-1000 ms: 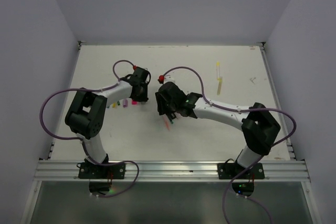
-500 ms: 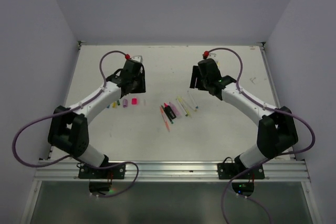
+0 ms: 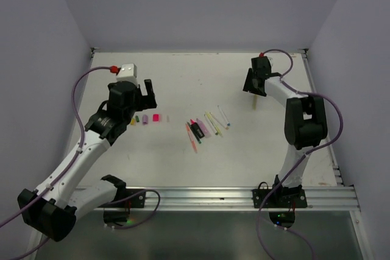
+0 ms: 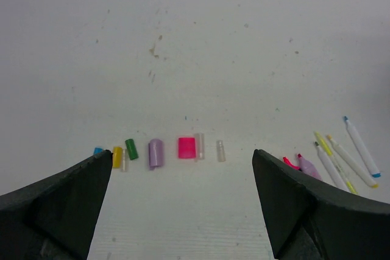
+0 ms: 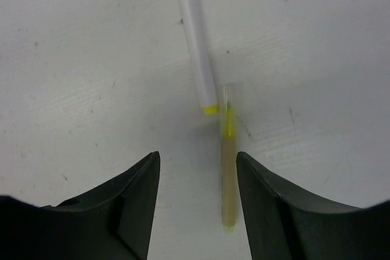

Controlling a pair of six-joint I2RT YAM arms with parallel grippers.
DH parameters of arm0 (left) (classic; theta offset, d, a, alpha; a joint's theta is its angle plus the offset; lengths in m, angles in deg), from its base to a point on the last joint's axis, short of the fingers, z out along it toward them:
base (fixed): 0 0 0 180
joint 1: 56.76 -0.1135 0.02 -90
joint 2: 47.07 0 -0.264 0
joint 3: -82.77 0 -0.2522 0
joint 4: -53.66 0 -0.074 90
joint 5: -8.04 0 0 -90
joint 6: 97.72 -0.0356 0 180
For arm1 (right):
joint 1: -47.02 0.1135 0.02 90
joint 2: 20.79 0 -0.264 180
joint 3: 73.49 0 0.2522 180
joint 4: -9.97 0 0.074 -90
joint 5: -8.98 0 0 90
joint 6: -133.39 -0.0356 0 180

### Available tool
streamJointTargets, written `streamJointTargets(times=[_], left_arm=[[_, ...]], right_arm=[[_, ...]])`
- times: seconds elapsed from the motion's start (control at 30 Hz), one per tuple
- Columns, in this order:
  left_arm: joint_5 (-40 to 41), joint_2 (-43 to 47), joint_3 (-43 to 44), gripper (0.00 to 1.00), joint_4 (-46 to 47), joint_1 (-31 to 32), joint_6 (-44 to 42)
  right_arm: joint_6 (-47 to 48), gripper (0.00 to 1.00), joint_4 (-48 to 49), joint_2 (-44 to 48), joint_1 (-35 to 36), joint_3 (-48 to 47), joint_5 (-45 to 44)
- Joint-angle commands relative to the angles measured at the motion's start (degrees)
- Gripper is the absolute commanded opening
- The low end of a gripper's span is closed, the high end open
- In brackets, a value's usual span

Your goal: Open the pen caps

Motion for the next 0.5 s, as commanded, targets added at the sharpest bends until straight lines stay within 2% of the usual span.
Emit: streamJointTargets(times=[0.0, 0.23, 0.47], left_arm=[[6.8, 5.7, -4.4, 1.0, 2.7, -0.5, -3.3], [13.4, 16.1, -14.6, 1.0, 7.2, -0.6, -3.9], [14.3, 14.1, -14.0, 1.0, 6.3, -0.9, -4.9]], right_arm=[[3.0, 0.56, 2.3, -4.5, -1.7, -7.3, 0.2], [7.3, 0.52, -0.7, -14.8, -2.5, -19.6, 0.0], [7.7, 0.46, -5.2, -21.6, -3.0, -27.3, -0.2]])
